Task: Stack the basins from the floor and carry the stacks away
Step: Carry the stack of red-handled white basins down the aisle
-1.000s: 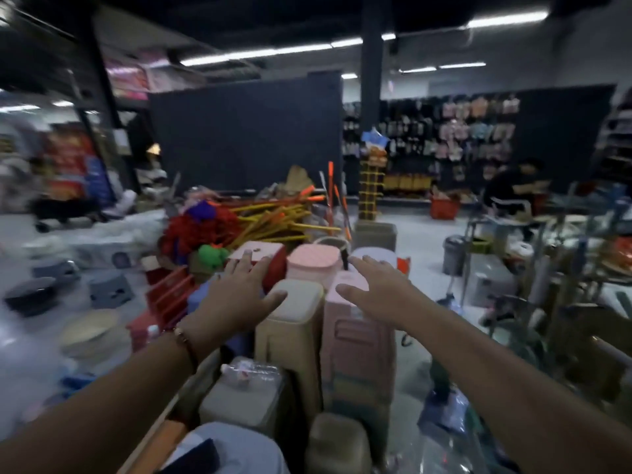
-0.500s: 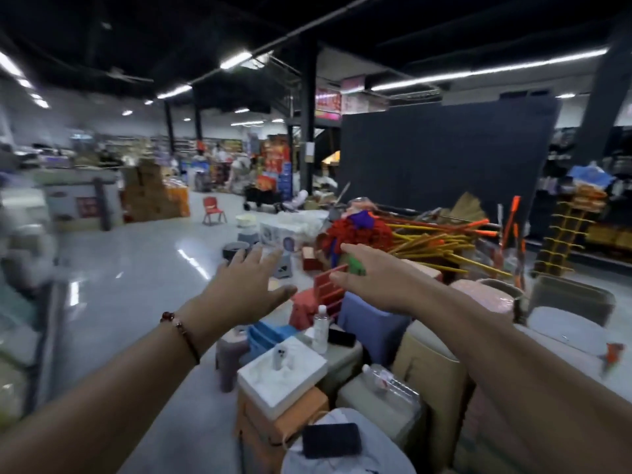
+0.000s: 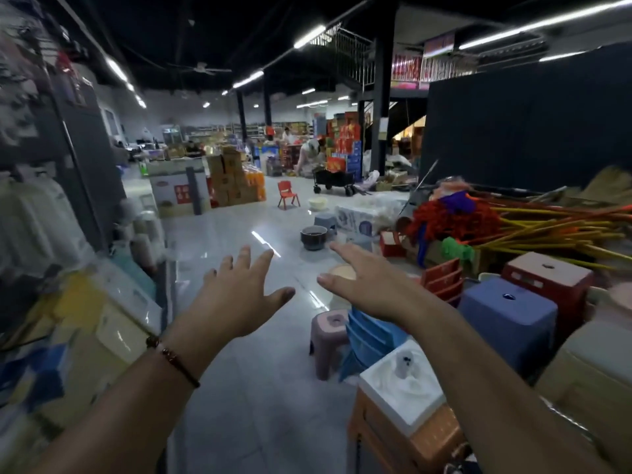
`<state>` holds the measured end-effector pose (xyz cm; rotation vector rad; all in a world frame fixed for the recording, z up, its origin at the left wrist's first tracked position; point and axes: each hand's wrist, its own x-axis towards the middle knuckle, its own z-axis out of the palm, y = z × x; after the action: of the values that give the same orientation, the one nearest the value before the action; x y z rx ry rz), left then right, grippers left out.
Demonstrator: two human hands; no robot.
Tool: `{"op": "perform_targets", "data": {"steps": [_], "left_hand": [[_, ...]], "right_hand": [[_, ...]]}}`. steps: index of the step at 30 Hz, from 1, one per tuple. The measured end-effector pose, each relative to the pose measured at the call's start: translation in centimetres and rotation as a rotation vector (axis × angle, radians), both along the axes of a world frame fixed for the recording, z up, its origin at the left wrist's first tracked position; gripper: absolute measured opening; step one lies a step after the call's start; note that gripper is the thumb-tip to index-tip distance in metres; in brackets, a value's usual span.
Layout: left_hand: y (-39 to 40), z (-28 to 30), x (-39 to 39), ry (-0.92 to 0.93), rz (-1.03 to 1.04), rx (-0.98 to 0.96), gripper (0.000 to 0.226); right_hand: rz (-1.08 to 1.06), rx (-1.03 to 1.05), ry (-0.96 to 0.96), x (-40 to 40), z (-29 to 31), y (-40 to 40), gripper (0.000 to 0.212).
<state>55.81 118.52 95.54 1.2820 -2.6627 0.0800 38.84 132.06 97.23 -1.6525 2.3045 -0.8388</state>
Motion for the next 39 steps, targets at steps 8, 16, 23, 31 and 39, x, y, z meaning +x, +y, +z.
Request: {"op": "perform_targets", "data": {"steps": [8,16,23,31,39], "left_hand": [[-6.3,-2.6,0.1,0.11,-0.026,0.103,0.083],[-18.1,-3.9,-5.6,-0.055,-0.032,0.087,0.083],[-29.7,-5.6,-10.5,-0.029,-0.014,0.124,0.082],[-39.2,-8.9,-10.6,0.136,0.087,0.24,0.083],[-51.1,-10.9,-15.0,0.131,0.13,0.223,0.086]], "right_hand": [[-0.035,0.007,-0.032,-1.7,-2.5,-7.9,0.072],[-0.059,0.084,0.025,-7.3,-5.0,-18.3,0.074],[-0.024,0.223,0.041,-13.3,-6.1,-28.6,0.072],[0.129,0.252,0.036,-16.5,-7.1,-40.7,0.07],[0.136,0.246,0.097,-19.2,-7.8,-53.4,0.07]]}}
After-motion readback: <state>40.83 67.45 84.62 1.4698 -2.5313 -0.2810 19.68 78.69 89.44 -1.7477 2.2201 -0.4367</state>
